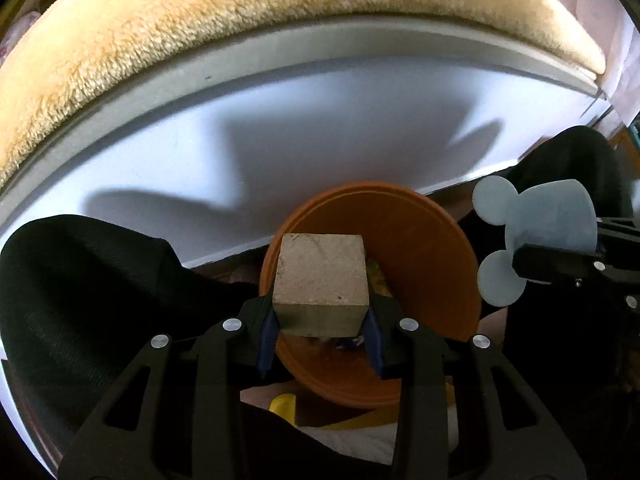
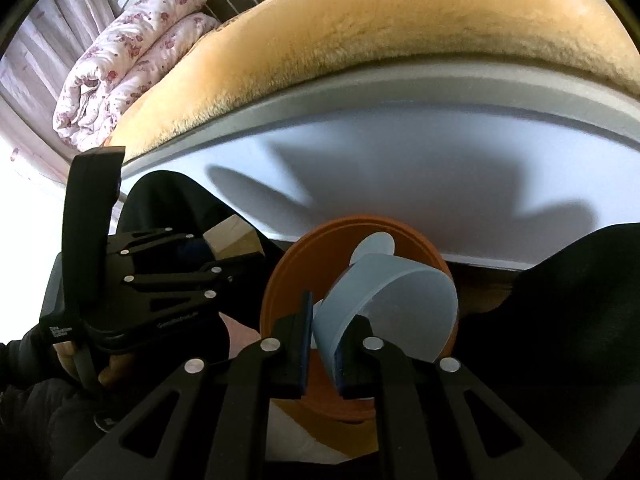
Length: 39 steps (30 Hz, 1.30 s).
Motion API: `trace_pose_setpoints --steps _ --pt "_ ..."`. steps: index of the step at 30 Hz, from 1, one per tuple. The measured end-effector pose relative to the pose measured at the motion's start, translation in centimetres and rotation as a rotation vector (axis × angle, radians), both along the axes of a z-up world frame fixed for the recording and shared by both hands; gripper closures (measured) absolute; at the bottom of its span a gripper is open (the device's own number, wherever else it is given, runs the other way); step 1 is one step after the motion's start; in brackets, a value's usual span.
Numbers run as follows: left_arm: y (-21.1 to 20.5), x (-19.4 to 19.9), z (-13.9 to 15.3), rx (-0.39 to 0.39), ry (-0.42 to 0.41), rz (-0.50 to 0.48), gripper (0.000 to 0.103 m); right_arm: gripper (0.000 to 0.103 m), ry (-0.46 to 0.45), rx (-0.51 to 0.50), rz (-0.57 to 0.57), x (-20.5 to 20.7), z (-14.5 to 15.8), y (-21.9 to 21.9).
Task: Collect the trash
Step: 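Drop the beige block and grey cup into the orange bucket with both tools, then grasp the grey cylinder cup with the right tool while the left grasps the red toy car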
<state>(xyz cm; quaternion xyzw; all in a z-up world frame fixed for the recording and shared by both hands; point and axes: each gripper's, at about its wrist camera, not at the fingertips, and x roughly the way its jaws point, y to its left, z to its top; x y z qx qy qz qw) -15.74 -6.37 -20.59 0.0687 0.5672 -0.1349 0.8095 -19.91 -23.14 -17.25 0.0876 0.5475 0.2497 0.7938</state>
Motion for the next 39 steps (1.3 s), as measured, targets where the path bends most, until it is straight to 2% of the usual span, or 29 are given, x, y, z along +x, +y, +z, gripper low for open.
trace_pose_setpoints --steps 1,2,3,4,11,16,21,25,29,35,39 --pt "-0.3 0.3 -0.5 0.038 0.018 0.003 0.042 0.048 0.019 0.000 0.001 0.3 -0.3 0.0" --pt "-0.5 0.4 -0.9 0.064 0.029 0.009 0.019 0.033 0.027 -0.009 -0.008 0.7 -0.5 0.3" --pt "-0.5 0.5 -1.3 0.076 0.038 0.013 0.018 0.030 0.036 -0.019 -0.018 0.8 -0.7 0.3" --pt "-0.5 0.6 -1.6 0.074 0.049 0.010 0.018 0.035 0.047 -0.018 -0.018 0.9 -0.9 0.1" --pt "-0.6 -0.2 -0.5 0.067 0.014 -0.001 0.018 0.035 -0.005 -0.013 -0.048 0.0 0.8 -1.0" --pt "-0.5 -1.1 1.7 0.081 -0.071 -0.009 0.018 0.035 -0.063 -0.008 -0.068 -0.5 2.7 -1.9" --pt "-0.5 -1.3 5.2 0.062 -0.169 -0.023 0.018 0.035 -0.173 -0.011 -0.098 0.9 6.9 -3.6" --pt "-0.6 0.1 9.5 0.008 -0.269 -0.010 0.016 0.035 -0.240 0.007 -0.162 4.4 10.4 -6.1" --pt "-1.2 2.8 11.8 -0.041 -0.331 0.010 0.013 0.034 -0.295 0.027 -0.255 10.5 13.5 -8.6" --pt "-3.1 7.5 13.5 -0.096 -0.357 0.029 0.013 0.034 -0.181 0.221 -0.439 21.7 14.0 -12.5" --pt "-3.9 9.6 14.3 -0.112 -0.369 0.022 0.013 0.034 -0.066 0.264 -0.569 28.1 11.9 -14.2"
